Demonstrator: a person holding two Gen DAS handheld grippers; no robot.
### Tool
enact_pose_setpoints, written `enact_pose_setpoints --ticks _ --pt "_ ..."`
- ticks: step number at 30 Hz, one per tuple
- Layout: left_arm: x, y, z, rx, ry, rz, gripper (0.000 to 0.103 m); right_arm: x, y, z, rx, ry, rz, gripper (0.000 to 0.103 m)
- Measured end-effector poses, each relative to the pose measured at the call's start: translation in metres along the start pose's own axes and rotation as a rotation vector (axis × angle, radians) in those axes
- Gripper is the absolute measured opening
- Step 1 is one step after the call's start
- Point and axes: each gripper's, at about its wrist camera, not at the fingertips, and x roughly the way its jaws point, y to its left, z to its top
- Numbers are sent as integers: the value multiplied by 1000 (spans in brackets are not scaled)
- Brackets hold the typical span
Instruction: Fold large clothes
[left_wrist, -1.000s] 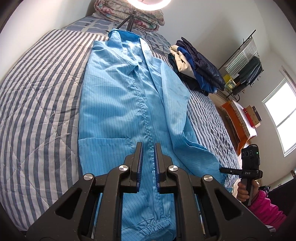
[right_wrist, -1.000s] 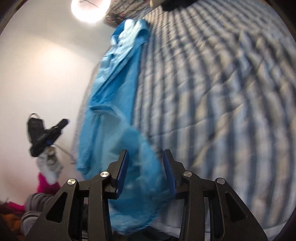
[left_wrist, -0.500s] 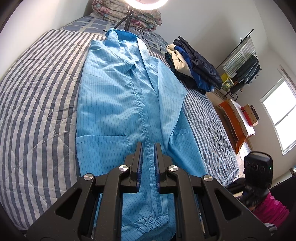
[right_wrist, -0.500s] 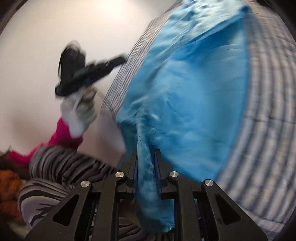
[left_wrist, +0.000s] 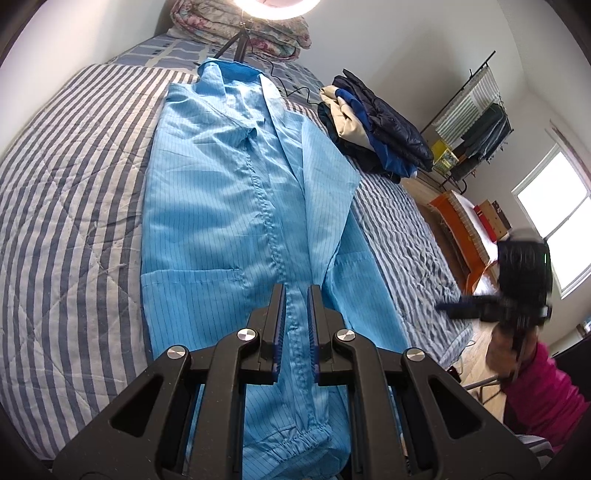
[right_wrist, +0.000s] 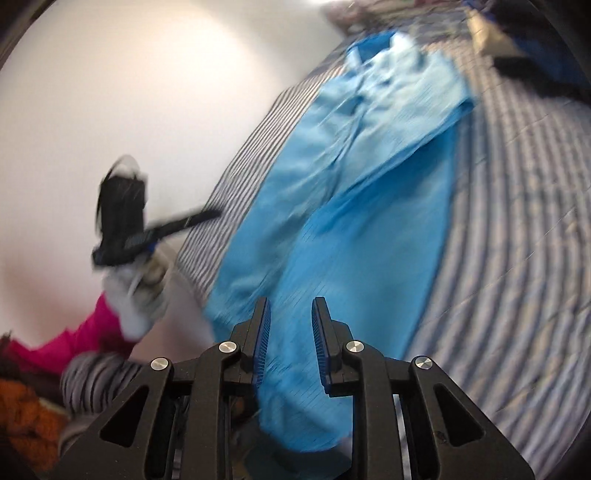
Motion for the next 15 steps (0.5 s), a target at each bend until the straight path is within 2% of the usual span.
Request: enact_pose_setpoints --ticks 2,3,4,5,6,11,15 --pt "1 0 1 17 -1 14 8 -9 -10 16 16 -51 -40 41" --pt "2 0 2 21 -1 19 11 -14 -17 25 26 -86 -55 44" --pt "2 1 2 25 -1 22 18 -19 -20 33 33 -110 -60 46" --pt "2 3 3 25 -4 27 27 -26 -32 42 50 -131 -70 46" --pt "2 5 4 26 -9 30 30 -28 -37 47 63 -143 -78 46" --pt "3 14 10 46 -12 71 31 -29 -81 88 173 -221 -128 46" --pt "5 21 15 85 -15 140 34 -23 -111 112 247 -259 -154 46"
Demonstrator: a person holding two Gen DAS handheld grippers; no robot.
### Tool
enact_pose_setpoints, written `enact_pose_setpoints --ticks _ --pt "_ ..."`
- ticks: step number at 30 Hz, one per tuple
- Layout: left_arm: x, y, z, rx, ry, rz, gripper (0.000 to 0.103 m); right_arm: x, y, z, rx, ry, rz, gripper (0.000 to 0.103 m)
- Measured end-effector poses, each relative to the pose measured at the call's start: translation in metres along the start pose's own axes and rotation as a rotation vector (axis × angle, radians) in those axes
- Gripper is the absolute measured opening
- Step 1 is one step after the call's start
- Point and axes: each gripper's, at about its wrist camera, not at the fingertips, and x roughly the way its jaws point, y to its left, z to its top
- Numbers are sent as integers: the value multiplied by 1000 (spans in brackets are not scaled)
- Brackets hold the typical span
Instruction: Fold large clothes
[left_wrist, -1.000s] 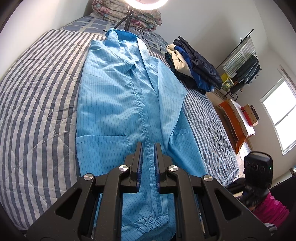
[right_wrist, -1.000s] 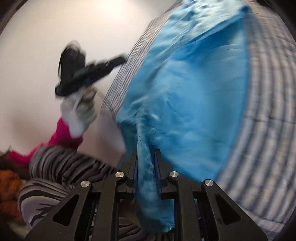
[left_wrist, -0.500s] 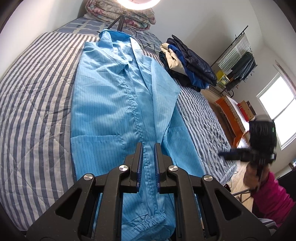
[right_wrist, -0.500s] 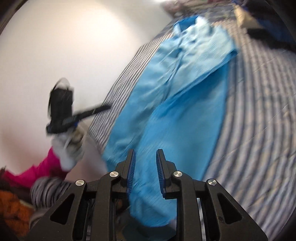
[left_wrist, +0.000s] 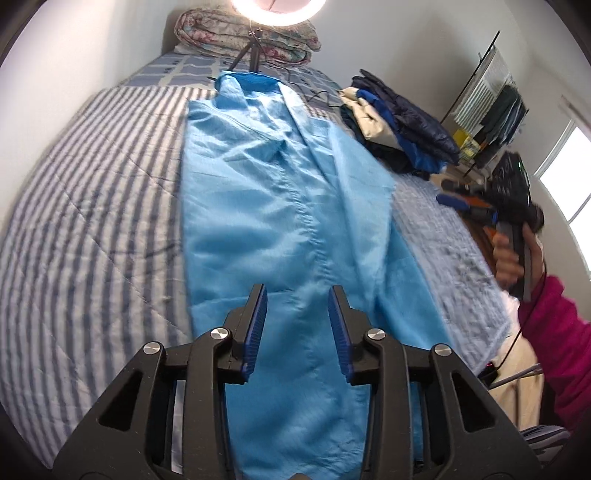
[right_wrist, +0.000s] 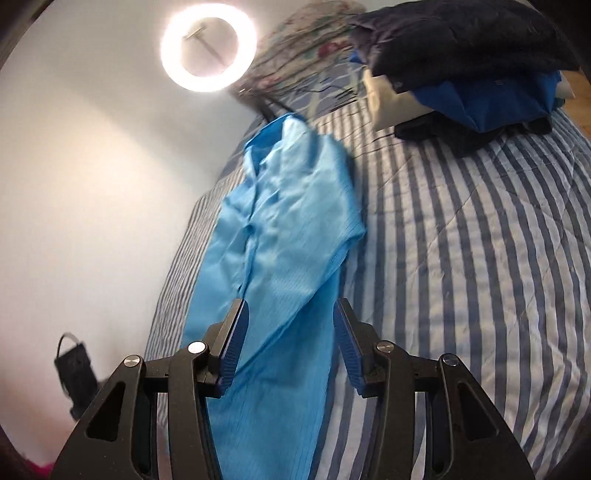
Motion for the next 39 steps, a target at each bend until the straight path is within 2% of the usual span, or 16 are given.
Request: enact_pose_setpoints --ticks 5,13,19,22,24,26,33,39 --pt "8 12 6 27 13 56 34 27 -22 28 55 -21 -64 46" --pt "21 35 14 5 22 90 34 71 -61 52 201 -29 -18 46" --pt "28 44 14 -4 30 88 34 99 -65 59 236 -24 22 46" --pt "30 45 14 -5 33 81 34 109 -57 63 219 -22 43 46" --pt "31 46 14 -4 30 78 34 112 -46 68 189 -22 39 33" --pt "32 47 13 -4 28 75 34 117 -34 74 149 -2 57 9" --pt "28 59 11 -26 13 53 34 133 21 88 12 37 32 7" --pt "25 70 8 -44 9 52 34 173 59 98 -39 76 21 7"
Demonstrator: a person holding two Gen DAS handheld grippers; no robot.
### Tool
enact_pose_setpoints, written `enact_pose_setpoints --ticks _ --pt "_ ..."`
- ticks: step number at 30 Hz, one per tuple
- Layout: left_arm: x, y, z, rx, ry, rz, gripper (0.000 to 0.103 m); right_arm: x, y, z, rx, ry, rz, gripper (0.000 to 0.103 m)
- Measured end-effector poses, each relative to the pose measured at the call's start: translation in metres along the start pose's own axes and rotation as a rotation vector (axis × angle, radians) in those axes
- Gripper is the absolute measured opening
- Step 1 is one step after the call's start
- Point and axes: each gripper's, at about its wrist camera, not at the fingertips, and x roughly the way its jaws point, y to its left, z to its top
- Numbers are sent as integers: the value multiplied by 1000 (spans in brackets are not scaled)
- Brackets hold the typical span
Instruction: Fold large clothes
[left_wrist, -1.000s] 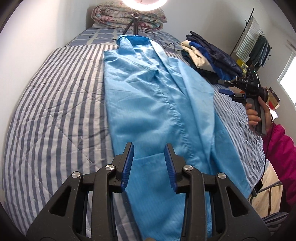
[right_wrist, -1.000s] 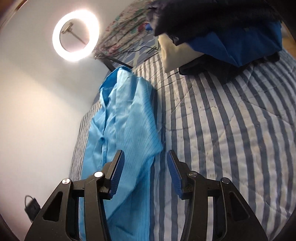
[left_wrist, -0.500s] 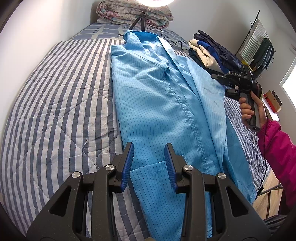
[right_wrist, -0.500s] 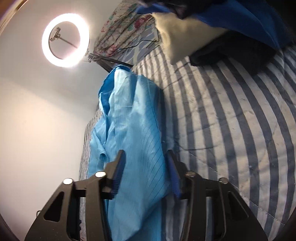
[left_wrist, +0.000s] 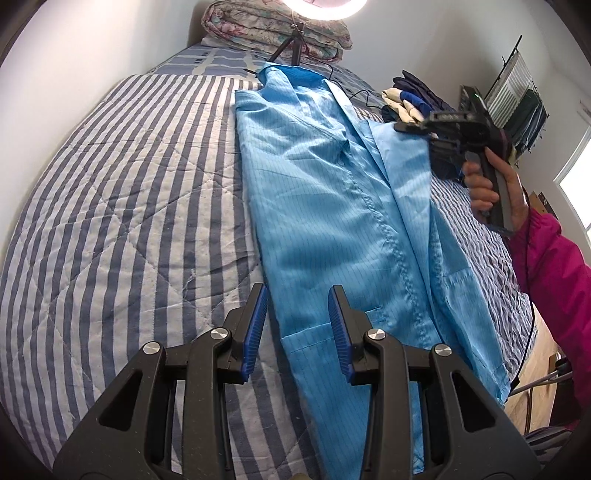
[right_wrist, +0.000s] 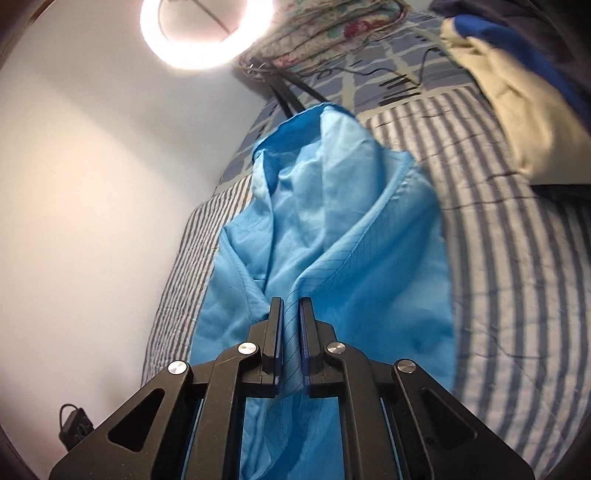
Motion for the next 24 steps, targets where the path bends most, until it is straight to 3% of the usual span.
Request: enact_pose_setpoints --ticks 2,4,7,10,14,20,24 --pt "-1 4 -1 -5 0 3 34 16 7 5 18 17 13 11" --pt "-1 7 -2 -11 0 5 34 27 17 10 34 44 80 12" --pt "-3 11 -3 -20 -4 6 34 20 37 13 -31 16 119 12" --pt "-5 15 -3 -26 -8 7 34 12 45 12 -112 -16 -36 13" --pt "-6 17 -4 -30 -12 3 34 21 37 -5 -160 35 -209 13" --pt "-5 18 -5 -34 -3 9 34 65 34 -36 -209 129 -254 13" --pt "-6 17 -7 -42 7 8 35 88 35 -40 -199 138 -286 13"
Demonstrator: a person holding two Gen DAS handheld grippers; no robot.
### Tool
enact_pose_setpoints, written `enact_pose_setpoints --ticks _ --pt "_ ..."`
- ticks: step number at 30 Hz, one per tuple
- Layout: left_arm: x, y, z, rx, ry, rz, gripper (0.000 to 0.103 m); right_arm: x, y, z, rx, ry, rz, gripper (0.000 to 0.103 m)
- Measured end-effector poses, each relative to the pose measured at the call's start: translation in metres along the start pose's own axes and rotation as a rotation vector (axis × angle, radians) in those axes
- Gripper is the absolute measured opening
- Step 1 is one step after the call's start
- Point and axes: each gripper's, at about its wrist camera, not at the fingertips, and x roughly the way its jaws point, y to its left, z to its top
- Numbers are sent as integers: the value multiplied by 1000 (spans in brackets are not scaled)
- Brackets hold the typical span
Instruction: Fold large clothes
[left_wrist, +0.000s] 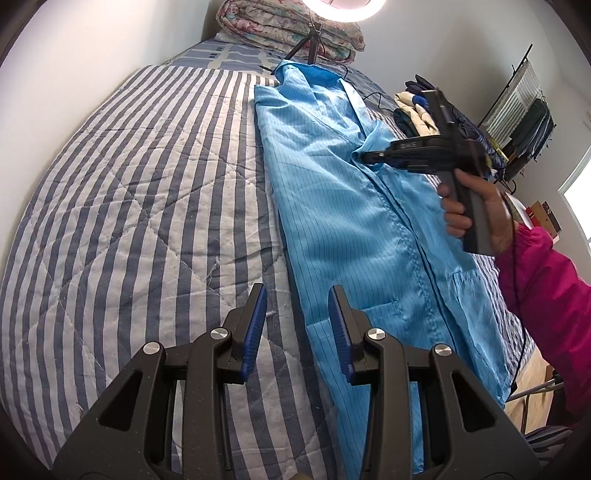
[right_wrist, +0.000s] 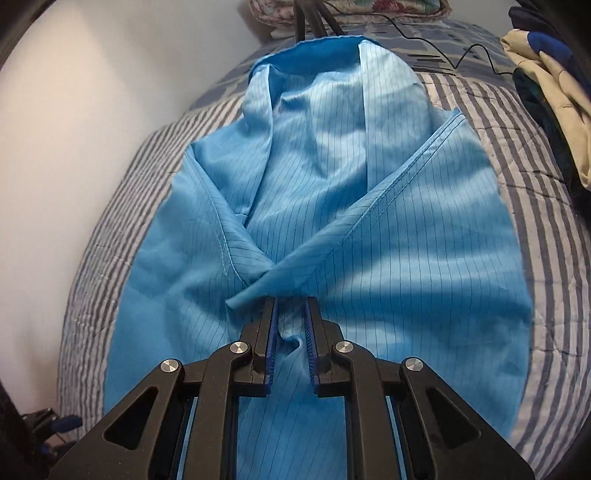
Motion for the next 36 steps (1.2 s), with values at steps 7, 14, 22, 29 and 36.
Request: enact_pose_setpoints --ticks 7,14,22,29,36 --pt "-10 -1 -15 -47 13 -37 54 -56 -9 -12 3 -42 69 13" --pt "-19 -5 -44 -93 57 -79 54 -144 -20 -84 -56 -70 68 37" --pt "-19 -9 -87 -141 126 -104 54 -181 -44 -208 -61 22 68 37" --pt "-22 -8 -108 -186 133 -126 54 -182 -75 -294 47 96 115 37" --pt "-18 -24 -120 -157 183 -178 25 -187 -76 -320 101 93 277 37"
